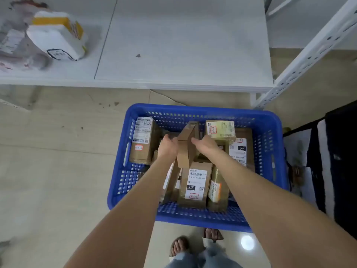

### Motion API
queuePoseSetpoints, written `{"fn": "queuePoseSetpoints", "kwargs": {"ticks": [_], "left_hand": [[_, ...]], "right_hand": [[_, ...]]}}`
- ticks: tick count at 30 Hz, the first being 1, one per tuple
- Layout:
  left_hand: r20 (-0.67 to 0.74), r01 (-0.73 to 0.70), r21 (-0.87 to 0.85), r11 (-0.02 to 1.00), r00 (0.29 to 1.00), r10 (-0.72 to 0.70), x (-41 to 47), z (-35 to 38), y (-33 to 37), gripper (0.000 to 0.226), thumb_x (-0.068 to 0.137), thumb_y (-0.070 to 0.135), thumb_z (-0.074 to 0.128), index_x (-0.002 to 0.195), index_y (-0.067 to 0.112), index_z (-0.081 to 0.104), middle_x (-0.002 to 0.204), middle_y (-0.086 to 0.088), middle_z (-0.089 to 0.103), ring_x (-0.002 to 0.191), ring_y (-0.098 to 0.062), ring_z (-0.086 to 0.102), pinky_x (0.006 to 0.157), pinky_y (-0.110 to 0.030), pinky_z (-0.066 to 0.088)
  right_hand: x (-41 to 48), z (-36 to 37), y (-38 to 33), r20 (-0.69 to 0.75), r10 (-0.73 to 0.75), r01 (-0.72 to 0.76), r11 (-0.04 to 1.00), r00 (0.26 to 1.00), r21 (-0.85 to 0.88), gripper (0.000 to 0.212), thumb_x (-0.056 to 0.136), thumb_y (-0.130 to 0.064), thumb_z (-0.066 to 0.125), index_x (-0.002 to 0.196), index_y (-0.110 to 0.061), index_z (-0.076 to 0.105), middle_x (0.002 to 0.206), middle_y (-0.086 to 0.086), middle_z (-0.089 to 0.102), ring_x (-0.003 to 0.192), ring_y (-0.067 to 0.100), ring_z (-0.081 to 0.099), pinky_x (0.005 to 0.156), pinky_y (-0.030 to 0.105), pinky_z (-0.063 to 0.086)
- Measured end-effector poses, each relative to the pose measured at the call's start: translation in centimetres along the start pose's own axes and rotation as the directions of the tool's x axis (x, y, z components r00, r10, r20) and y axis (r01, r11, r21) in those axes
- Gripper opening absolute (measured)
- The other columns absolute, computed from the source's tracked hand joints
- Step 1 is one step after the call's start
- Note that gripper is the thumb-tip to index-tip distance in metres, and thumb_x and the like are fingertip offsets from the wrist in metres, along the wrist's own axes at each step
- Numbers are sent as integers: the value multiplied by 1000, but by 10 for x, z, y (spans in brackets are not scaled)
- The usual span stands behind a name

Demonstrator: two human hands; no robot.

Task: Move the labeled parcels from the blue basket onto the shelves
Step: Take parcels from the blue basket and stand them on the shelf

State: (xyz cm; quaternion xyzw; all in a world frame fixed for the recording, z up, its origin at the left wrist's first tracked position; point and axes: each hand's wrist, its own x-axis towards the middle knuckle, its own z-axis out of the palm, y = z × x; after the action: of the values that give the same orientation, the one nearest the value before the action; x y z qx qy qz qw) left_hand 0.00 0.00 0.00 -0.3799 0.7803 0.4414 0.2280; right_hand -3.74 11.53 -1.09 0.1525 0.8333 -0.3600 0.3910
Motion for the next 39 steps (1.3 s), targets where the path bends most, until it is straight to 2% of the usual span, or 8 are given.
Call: {"fn": "queuePoseSetpoints", "kwargs": {"ticks": [7, 12, 15, 17, 23, 27, 31, 39], "left_hand": [[-28, 14, -106, 994, 999, -17, 23, 13, -21, 50, 99, 38, 26, 123, 5, 57, 122, -15, 60, 111, -32, 56, 99, -41, 42], [49, 8, -230, 973, 999, 3, 22, 21, -26, 44, 100, 29, 25, 78, 18, 61, 105, -10, 68, 99, -23, 61, 94, -35, 43], [168, 25, -303, 953, 985, 27, 19, 25, -28, 52, 101, 22, 20, 89, 7, 68, 105, -13, 70, 92, -21, 62, 81, -28, 46], [178, 60, -333, 941, 984, 1, 17, 24, -30, 51, 101, 21, 20, 103, 0, 67, 106, -14, 69, 91, -22, 61, 67, -23, 42], [72, 129, -273, 953, 991, -113, 5, 5, -34, 38, 99, 26, 31, 125, 9, 52, 121, -11, 59, 112, -27, 55, 98, -41, 42], [99, 154, -179, 972, 985, -138, -21, -14, -25, 40, 99, 29, 34, 132, 10, 45, 124, -11, 55, 113, -28, 52, 92, -40, 43], [95, 170, -196, 966, 983, -154, -56, -42, -5, 50, 98, 41, 38, 137, 11, 39, 122, -10, 59, 109, -26, 55, 84, -35, 44], [57, 36, -309, 950, 998, -19, -154, -123, 62, 43, 97, 44, 42, 129, 14, 44, 98, -2, 65, 80, -17, 65, 65, -28, 55]], "right_hand": [[29, 16, -2, -35, 31, -29, 997, 999, 68, 73, 92, -58, 44, 139, -3, 41, 137, 16, 49, 121, 33, 51, 100, 46, 46], [33, 13, 1, -36, 68, -69, 998, 997, 0, 83, 78, -75, 47, 130, -12, 50, 122, 9, 57, 106, 29, 57, 90, 44, 52], [35, 11, 8, -72, 74, -79, 995, 995, -60, 47, 84, -56, 57, 101, -11, 57, 84, 2, 58, 80, 22, 60, 83, 41, 56], [35, 9, 12, -85, 87, -90, 995, 993, -35, 33, 87, -43, 57, 87, -10, 55, 85, 5, 61, 73, 22, 60, 80, 41, 58], [8, -2, 16, -21, 200, -183, 933, 980, 309, 33, 76, -27, 70, 102, -9, 60, 106, 9, 61, 87, 27, 60, 73, 42, 60], [-27, -13, 12, 121, 237, -266, 818, 964, 511, 16, 71, -10, 65, 84, -11, 56, 107, 14, 60, 97, 31, 60, 79, 45, 58], [-70, -30, 0, 242, 203, -309, 752, 949, 582, 26, 74, -4, 59, 99, -10, 55, 110, 16, 59, 101, 32, 59, 80, 45, 58], [-173, -77, -52, 345, 93, -289, 765, 934, 576, 25, 77, 2, 50, 100, -6, 54, 112, 15, 65, 108, 30, 61, 96, 47, 49]]}}
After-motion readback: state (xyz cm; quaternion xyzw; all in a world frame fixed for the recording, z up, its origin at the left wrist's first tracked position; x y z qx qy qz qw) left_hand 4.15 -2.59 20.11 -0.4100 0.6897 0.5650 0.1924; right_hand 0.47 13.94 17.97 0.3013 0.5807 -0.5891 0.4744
